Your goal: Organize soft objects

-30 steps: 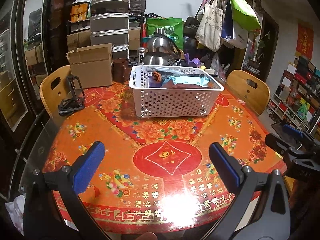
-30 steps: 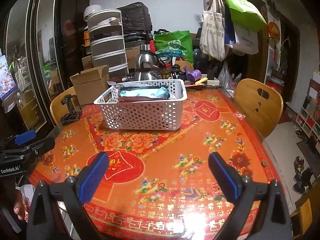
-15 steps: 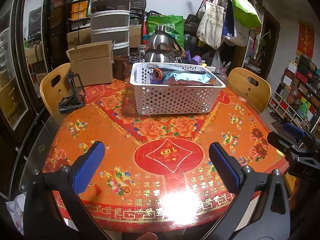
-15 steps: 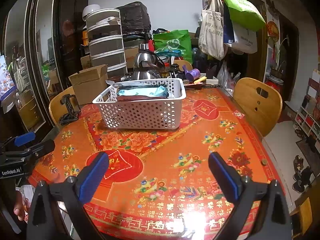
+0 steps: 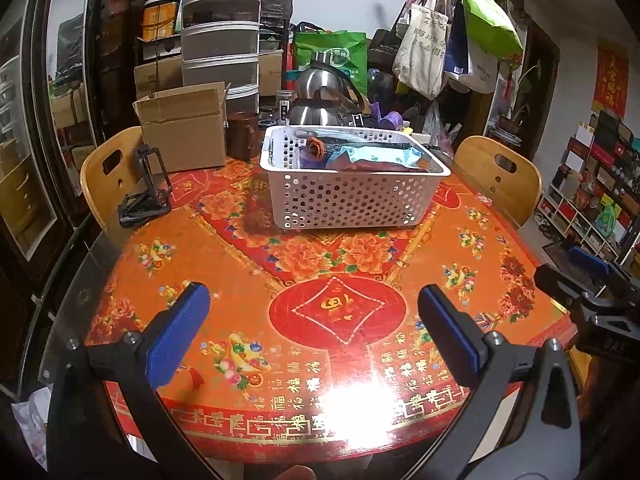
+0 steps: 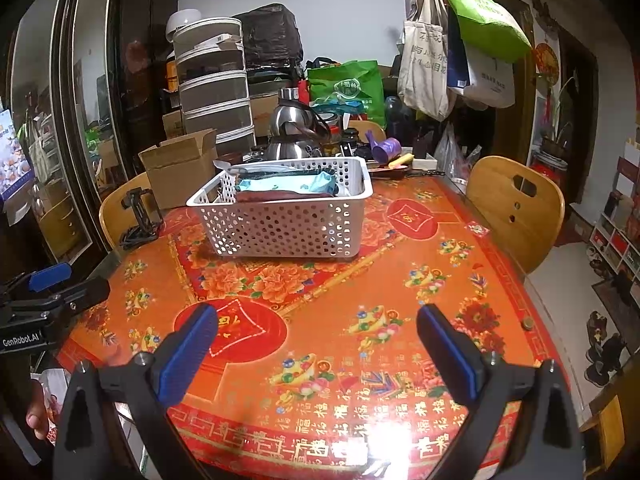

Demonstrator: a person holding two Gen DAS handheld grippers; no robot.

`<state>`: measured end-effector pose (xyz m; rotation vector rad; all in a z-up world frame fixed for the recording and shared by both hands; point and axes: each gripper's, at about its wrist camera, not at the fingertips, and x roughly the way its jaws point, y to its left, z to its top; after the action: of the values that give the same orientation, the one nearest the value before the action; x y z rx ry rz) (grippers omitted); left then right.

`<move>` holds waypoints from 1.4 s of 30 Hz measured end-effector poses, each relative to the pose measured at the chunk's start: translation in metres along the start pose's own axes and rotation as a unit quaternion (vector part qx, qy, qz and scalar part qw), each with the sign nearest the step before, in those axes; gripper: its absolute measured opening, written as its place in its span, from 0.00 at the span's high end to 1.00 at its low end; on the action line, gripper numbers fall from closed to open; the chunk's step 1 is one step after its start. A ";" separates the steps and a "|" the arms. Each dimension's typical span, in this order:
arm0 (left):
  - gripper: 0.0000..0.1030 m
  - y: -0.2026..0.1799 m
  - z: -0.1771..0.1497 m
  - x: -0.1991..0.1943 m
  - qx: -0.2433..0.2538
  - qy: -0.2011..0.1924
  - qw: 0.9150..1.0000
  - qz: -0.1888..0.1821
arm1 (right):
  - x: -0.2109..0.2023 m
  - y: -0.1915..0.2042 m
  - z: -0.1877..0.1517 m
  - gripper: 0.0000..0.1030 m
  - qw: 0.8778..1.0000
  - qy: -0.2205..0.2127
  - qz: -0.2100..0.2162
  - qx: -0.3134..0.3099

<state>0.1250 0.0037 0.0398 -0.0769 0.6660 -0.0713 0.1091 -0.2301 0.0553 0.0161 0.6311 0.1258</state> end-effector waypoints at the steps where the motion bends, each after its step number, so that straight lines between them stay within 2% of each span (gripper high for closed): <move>1: 0.00 0.000 0.000 0.000 -0.001 0.000 1.000 0.000 | 0.000 0.000 0.000 0.03 1.000 0.000 0.000 0.001; 35: 0.00 -0.001 -0.001 0.000 0.001 0.001 1.000 0.000 | -0.001 0.002 -0.002 0.03 1.000 0.003 0.003 0.000; 42: 0.00 -0.004 -0.001 0.003 0.015 0.002 1.000 0.002 | 0.000 0.002 -0.003 0.03 1.000 0.005 0.003 -0.001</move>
<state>0.1268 -0.0005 0.0375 -0.0475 0.6683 -0.0781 0.1076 -0.2283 0.0530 0.0156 0.6401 0.1328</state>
